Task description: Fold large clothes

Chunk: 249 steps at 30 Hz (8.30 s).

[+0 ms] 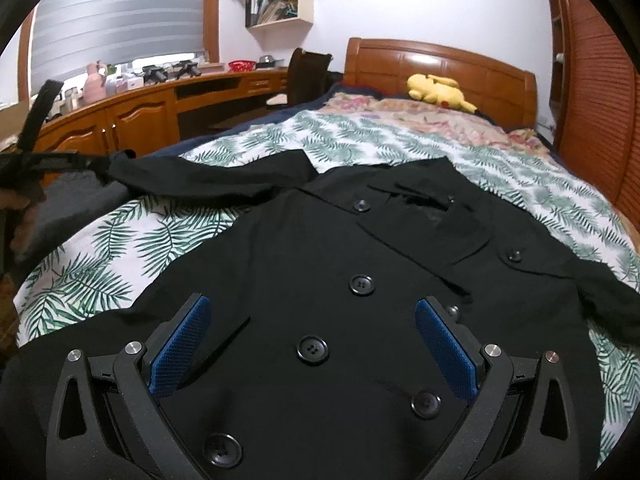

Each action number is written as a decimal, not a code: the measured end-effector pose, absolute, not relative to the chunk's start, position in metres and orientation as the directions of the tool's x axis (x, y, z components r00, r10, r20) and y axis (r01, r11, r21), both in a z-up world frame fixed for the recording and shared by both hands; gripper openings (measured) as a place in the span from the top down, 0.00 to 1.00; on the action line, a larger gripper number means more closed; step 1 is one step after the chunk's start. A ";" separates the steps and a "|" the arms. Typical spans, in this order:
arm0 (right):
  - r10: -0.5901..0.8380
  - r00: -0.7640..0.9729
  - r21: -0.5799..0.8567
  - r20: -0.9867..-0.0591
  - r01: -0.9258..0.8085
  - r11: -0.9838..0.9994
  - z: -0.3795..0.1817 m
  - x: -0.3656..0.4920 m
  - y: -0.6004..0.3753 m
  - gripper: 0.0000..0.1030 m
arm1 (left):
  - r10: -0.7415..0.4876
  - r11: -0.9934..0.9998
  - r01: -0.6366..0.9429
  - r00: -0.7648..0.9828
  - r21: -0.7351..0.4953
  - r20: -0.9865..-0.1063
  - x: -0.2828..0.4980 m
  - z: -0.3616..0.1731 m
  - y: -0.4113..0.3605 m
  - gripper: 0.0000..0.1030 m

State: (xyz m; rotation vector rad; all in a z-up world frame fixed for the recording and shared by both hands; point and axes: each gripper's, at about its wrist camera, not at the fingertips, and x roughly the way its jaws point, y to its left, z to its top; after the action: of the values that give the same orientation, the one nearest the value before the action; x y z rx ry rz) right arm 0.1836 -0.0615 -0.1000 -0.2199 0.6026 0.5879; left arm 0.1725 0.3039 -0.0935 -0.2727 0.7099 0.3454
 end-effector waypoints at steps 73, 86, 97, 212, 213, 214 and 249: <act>0.328 0.742 -0.020 -0.584 -0.417 0.909 -0.066 0.176 -0.175 0.00 | -0.091 0.991 0.136 0.687 0.004 -0.721 0.188 -0.056 0.013 0.95; 0.348 0.702 -0.045 -0.622 -0.475 0.879 -0.078 0.183 -0.120 0.00 | -0.067 0.997 0.078 0.700 -0.017 -0.711 0.112 -0.078 0.044 0.75; 0.454 0.592 0.010 -0.666 -0.602 0.799 -0.094 0.185 -0.062 0.00 | -0.014 0.997 -0.032 0.788 -0.064 -0.615 0.073 -0.071 0.097 0.67; 0.148 0.676 -0.113 -0.722 -0.326 0.939 -0.059 0.153 -0.260 0.95 | -0.184 0.980 0.192 0.792 -0.048 -0.582 0.111 -0.076 -0.005 0.63; 0.148 0.651 -0.105 -0.744 -0.333 0.937 -0.065 0.154 -0.260 0.95 | -0.184 0.980 0.193 0.792 -0.047 -0.582 0.111 -0.076 -0.005 0.62; 0.144 0.631 -0.103 -0.762 -0.338 0.936 -0.071 0.154 -0.260 0.95 | -0.184 0.980 0.193 0.793 -0.046 -0.580 0.111 -0.076 -0.005 0.62; 0.269 0.554 -0.008 -0.788 -0.445 0.895 -0.140 0.164 -0.268 0.39 | -0.216 0.969 0.245 0.771 -0.034 -0.599 0.195 -0.084 -0.056 0.55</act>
State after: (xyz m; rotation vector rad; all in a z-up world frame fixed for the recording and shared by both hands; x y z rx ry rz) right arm 0.1643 -0.2681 -0.1401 -0.2161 0.8888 0.4258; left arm 0.1946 -0.0564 -0.0838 0.0471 0.6436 -0.2495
